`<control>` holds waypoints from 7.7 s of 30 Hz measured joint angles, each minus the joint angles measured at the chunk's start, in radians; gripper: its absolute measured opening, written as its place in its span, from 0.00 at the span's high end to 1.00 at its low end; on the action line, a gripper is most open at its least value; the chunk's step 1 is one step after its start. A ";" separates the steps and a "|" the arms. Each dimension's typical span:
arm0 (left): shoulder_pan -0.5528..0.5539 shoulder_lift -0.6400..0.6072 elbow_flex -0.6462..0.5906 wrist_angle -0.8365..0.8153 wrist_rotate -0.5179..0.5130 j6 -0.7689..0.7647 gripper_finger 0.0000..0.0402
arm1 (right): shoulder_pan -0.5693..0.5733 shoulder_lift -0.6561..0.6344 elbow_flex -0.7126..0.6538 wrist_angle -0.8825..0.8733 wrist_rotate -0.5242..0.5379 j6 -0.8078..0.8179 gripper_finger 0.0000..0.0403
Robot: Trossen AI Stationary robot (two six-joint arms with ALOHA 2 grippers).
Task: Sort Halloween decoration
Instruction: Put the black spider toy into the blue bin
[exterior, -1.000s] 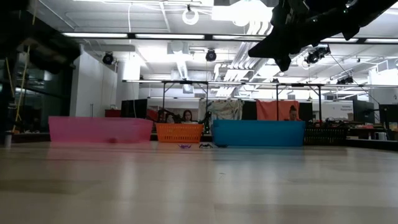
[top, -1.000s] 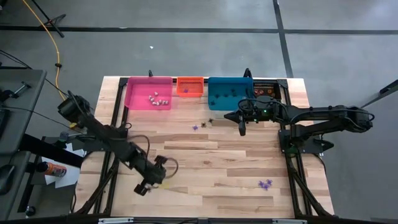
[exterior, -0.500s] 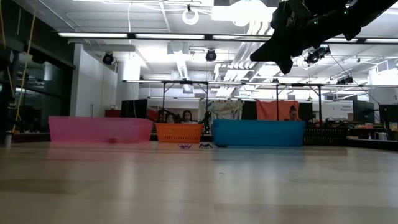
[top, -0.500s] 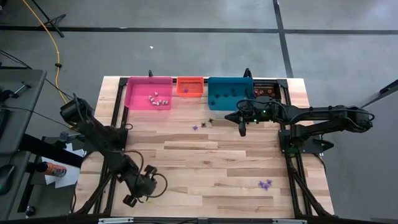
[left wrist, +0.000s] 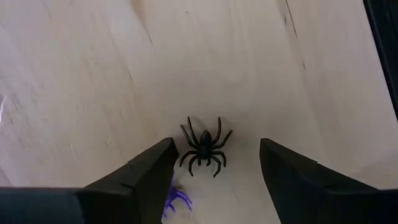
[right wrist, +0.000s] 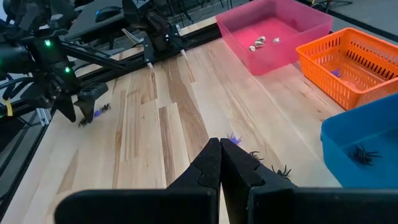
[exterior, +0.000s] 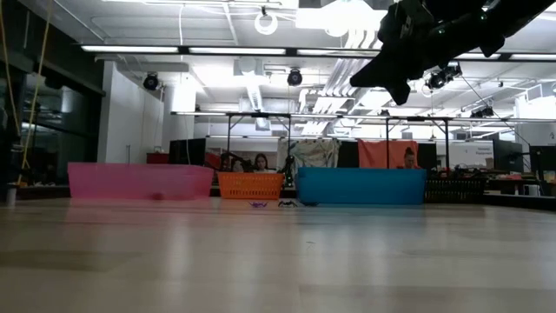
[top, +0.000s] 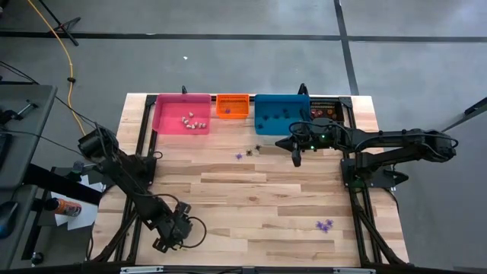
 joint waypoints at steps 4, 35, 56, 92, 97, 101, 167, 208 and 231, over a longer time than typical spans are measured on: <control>0.000 0.035 0.005 -0.013 -0.022 -0.013 0.48 | 0.000 0.000 0.000 -0.008 0.000 0.000 1.00; 0.352 -0.387 -0.010 -0.055 -0.163 0.187 1.00 | 0.000 0.000 0.000 -0.049 -0.015 -0.037 1.00; 1.119 -0.408 -0.006 0.812 0.130 0.428 1.00 | 0.001 0.000 0.000 0.459 -0.019 -0.045 1.00; 1.280 0.442 0.782 0.221 -0.030 0.378 1.00 | 0.000 0.000 0.000 0.580 0.027 -0.032 1.00; 1.280 0.473 0.793 0.171 -0.030 0.384 1.00 | 0.000 0.000 0.000 0.580 0.027 -0.026 1.00; 1.280 0.471 0.794 0.146 -0.031 0.388 1.00 | 0.000 0.000 0.000 0.577 0.033 -0.027 1.00; 1.030 -0.724 -0.237 0.859 0.029 0.256 0.87 | 0.000 0.000 0.000 0.560 0.053 -0.029 1.00; 1.030 -0.724 -0.237 0.857 0.024 0.246 0.87 | -0.036 0.773 0.467 -0.376 0.233 0.482 0.48; 1.030 -0.724 -0.237 0.846 0.022 0.220 0.87 | -0.027 0.848 0.494 -0.347 0.254 0.565 0.60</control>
